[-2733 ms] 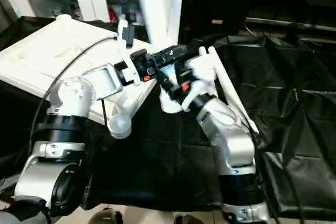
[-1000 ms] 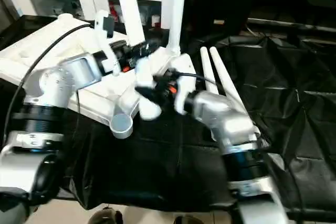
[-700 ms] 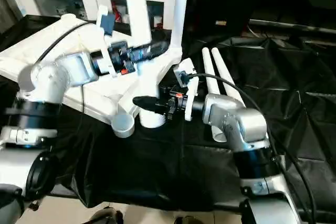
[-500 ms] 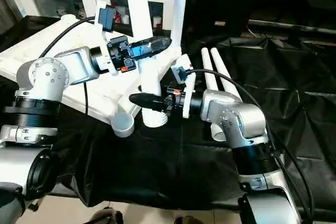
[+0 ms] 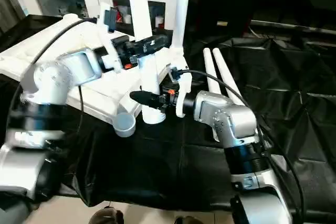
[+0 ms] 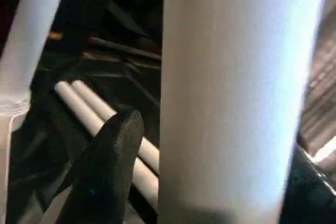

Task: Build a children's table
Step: Pick table leg

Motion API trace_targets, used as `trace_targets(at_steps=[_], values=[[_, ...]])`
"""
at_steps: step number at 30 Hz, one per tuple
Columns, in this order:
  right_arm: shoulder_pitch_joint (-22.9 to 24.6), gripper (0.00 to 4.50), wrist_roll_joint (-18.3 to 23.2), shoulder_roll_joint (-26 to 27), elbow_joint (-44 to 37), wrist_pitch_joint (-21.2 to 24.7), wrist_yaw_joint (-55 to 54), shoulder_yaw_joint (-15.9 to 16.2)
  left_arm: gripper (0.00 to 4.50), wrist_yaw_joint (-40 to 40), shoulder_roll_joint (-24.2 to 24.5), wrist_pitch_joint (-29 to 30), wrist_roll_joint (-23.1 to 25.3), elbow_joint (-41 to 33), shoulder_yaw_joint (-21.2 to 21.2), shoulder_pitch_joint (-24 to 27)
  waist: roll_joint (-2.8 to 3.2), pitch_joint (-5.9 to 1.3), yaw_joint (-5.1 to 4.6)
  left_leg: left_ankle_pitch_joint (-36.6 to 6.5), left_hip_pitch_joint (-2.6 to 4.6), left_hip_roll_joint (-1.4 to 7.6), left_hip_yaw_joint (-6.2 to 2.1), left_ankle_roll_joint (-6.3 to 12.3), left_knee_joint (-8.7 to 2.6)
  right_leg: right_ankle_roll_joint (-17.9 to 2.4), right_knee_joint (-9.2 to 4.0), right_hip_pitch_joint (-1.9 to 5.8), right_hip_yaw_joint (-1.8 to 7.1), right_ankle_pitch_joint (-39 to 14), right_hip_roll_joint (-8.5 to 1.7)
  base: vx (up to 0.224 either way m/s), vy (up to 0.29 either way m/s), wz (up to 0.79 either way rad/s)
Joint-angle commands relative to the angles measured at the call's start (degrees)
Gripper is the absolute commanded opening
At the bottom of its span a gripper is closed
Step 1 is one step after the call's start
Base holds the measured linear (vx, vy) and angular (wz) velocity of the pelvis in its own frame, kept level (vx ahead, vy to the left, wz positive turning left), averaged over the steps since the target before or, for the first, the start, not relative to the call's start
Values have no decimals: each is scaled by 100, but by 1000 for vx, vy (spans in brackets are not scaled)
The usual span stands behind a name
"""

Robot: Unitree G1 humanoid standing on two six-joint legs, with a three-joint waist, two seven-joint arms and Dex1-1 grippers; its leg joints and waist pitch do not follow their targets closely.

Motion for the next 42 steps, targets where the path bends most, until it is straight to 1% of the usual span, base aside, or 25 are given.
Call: trace_targets(at_steps=[1,3,6,7,8,9,11,13,14,15,16,18,19,21,22,23,26,27,28,30,32,35,40,41,42], values=[[-92,195,-47,17,-26,-109,-59,-106,278,273,-42,-27,162,-106,16,70,-41,-523,15,-824,74,109,-12,-60,-365,-832,-392,367,284,-1248,-392,0,0,0],[-119,195,-58,38,19,-137,-101,-101,269,502,-139,-22,140,-93,114,83,-60,-521,20,-841,79,97,-2,-50,-361,-775,-411,364,284,-1348,-388,0,0,0],[-168,195,-76,70,77,-153,-162,-115,262,760,-230,-46,120,-70,241,76,-61,-516,33,-841,77,98,-4,-48,-361,-721,-422,358,283,-1427,-392,0,0,0],[-175,195,-77,74,84,-155,-168,-118,246,785,-237,-48,116,-65,258,72,-57,-519,40,-842,82,99,-7,-48,-361,-691,-425,350,281,-1449,-388,0,0,0],[-206,195,-91,84,125,-190,-200,-131,229,913,-289,-73,75,-79,377,48,-58,-520,45,-836,76,97,-5,-48,-359,-685,-424,355,283,-1446,-388,0,0,0],[-208,195,-93,84,128,-196,-202,-131,229,921,-291,-76,71,-82,384,47,-67,-520,46,-823,75,99,-6,-48,-360,-687,-420,355,283,-1429,-388,0,0,0],[-227,195,-143,81,160,-293,-216,-115,225,954,-301,-110,4,-137,424,44,-54,-524,57,-830,82,101,-10,-58,-362,-705,-411,348,283,-1375,-386,0,0,0],[-230,195,-233,55,155,-464,-164,-65,203,888,-282,-135,-17,-160,390,46,-55,-526,63,-810,78,105,-9,-62,-361,-709,-405,348,285,-1325,-390,0,0,0],[-235,251,-223,65,168,-478,-163,-83,195,850,-272,-127,-24,-173,369,48,-59,-524,67,-804,80,103,-7,-60,-362,-707,-404,350,285,-1310,-388,0,0,0],[-240,251,-213,74,181,-493,-163,-100,195,811,-262,-120,-31,-186,348,50,-58,-524,70,-803,80,103,-7,-52,-365,-704,-403,351,285,-1307,-388,0,0,0],[-247,267,-145,77,193,-443,-111,-129,192,750,-248,-96,-44,-215,311,51,-51,-526,71,-809,80,104,-6,-43,-363,-701,-402,348,287,-1280,-387,0,0,0],[-263,282,-109,21,187,-417,10,-100,188,678,-231,-72,-47,-249,255,37,-51,-529,68,-793,87,105,-6,-36,-363,-718,-393,348,287,-1226,-379,0,0,0],[-302,291,-170,-54,216,-372,2,-54,187,526,-173,-20,-49,-276,145,25,-25,-532,75,-781,97,109,-8,-34,-359,-740,-384,339,290,-1197,-382,0,0,0],[-354,304,-162,-140,267,-234,76,-14,187,398,-117,29,-53,-289,43,9,-38,-529,76,-777,97,105,-2,-45,-360,-755,-388,342,291,-1180,-375,0,0,0],[-410,306,-91,-336,295,-49,448,106,186,167,-26,119,-80,-326,-118,-5,-44,-526,71,-787,93,96,-4,-35,-361,-763,-383,354,285,-1182,-365,0,0,0],[-452,306,7,-398,322,52,588,69,186,72,16,149,-66,-327,-201,-10,-30,-527,80,-800,99,108,-3,-23,-360,-755,-385,354,291,-1183,-369,0,0,0],[-549,306,166,-478,416,218,732,-46,186,-102,88,189,-24,-326,-356,-17,-50,-531,74,-786,81,97,-1,10,-353,-783,-384,368,289,-1178,-378,0,0,0],[-579,306,188,-509,455,250,773,-62,186,-170,112,206,-14,-334,-415,-15,-81,-533,77,-725,73,97,4,19,-344,-799,-373,372,289,-1165,-385,0,0,0],[-632,306,222,-561,519,328,847,-80,186,-279,152,222,1,-349,-505,-15,-74,-531,75,-718,75,98,4,21,-347,-811,-378,367,288,-1184,-385,0,0,0],[-670,306,252,-613,563,412,914,-71,186,-335,159,233,-4,-350,-541,-30,-101,-526,70,-712,73,98,13,20,-344,-805,-389,365,287,-1251,-384,0,0,0],[-710,306,244,-709,619,537,1068,33,186,-434,178,223,4,-328,-601,-73,-98,-530,71,-688,78,106,8,16,-342,-800,-379,364,287,-1254,-385,0,0,0],[-686,306,169,-759,619,547,1201,193,186,-516,188,235,-22,-328,-639,-100,-99,-529,80,-677,76,105,11,17,-339,-773,-385,362,287,-1274,-390,0,0,0],[-658,306,139,-770,613,559,1282,298,186,-569,186,242,-54,-323,-648,-123,-104,-533,73,-666,71,107,8,10,-338,-787,-377,364,285,-1236,-388,0,0,0],[-641,306,134,-782,592,595,1316,336,186,-583,185,237,-56,-310,-644,-133,-88,-530,76,-684,74,107,7,-3,-338,-791,-380,359,286,-1253,-389,0,0,0],[-608,306,115,-805,558,630,1355,393,186,-600,186,224,-49,-286,-639,-148,-96,-533,75,-696,78,107,9,0,-336,-794,-383,361,285,-1242,-383,0,0,0]])
